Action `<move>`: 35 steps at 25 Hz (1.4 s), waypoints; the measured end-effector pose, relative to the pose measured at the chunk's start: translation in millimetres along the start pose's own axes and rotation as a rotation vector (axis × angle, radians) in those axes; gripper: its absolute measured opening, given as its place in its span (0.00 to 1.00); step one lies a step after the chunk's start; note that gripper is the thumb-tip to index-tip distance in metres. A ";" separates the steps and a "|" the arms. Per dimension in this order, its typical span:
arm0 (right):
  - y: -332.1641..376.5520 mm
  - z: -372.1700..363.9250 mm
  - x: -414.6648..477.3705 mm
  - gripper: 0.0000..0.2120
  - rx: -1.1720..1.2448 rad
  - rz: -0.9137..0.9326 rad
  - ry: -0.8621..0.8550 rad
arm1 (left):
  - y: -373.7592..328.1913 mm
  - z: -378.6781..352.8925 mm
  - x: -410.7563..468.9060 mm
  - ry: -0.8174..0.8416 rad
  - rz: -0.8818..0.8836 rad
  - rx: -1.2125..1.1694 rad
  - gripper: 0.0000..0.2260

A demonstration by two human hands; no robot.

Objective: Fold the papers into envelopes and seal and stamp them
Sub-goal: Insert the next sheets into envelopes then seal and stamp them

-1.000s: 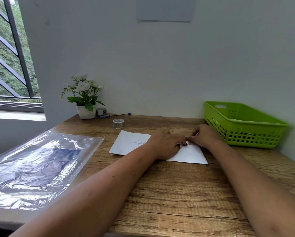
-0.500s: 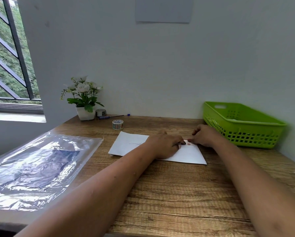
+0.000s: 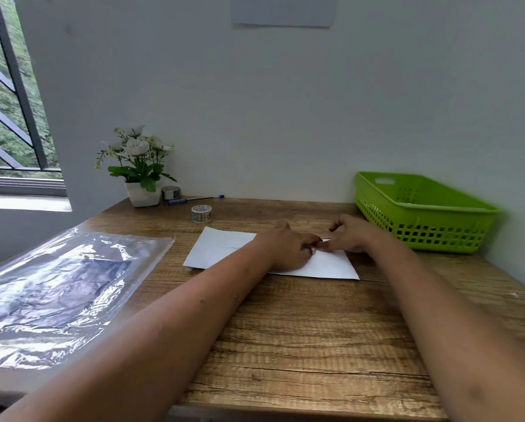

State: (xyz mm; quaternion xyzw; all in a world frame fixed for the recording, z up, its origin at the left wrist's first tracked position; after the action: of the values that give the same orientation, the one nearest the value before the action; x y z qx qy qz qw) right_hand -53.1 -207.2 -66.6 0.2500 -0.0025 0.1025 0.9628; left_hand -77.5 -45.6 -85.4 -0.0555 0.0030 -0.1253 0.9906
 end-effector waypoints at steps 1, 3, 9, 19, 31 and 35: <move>1.2 -1.4 0.7 0.30 0.004 -0.008 0.000 | -0.3 0.1 0.2 0.004 0.005 0.014 0.20; 1.6 -1.1 2.7 0.29 0.008 -0.013 0.028 | -1.2 1.5 0.2 0.024 0.022 0.065 0.21; -2.9 12.0 4.8 0.27 0.193 -0.091 0.121 | 3.6 1.3 19.4 0.150 0.062 0.150 0.24; -6.1 -4.6 11.5 0.27 0.121 -0.084 -0.096 | 4.6 -3.8 18.0 0.053 0.009 0.180 0.25; -19.1 3.8 11.3 0.08 0.189 -0.109 -0.263 | 57.8 38.7 -7.7 0.043 0.408 0.049 0.27; -15.6 3.5 8.2 0.09 0.253 -0.153 -0.264 | 102.1 54.6 -22.9 0.259 0.722 -0.101 0.33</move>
State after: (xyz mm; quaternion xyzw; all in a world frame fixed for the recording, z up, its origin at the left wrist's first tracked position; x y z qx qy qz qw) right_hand -41.8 -220.6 -70.6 0.3798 -0.0970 -0.0050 0.9200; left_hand -73.3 64.3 -42.7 -0.0835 0.1535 0.2257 0.9584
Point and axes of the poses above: each hand's wrist, its own x-axis towards the middle knuckle, its own z-axis out of the back of the hand, y = z × x, the point moved 1 cm from there along x, towards the middle knuckle, and after that the axes turned 10 degrees about z, right-handed, at the moved point
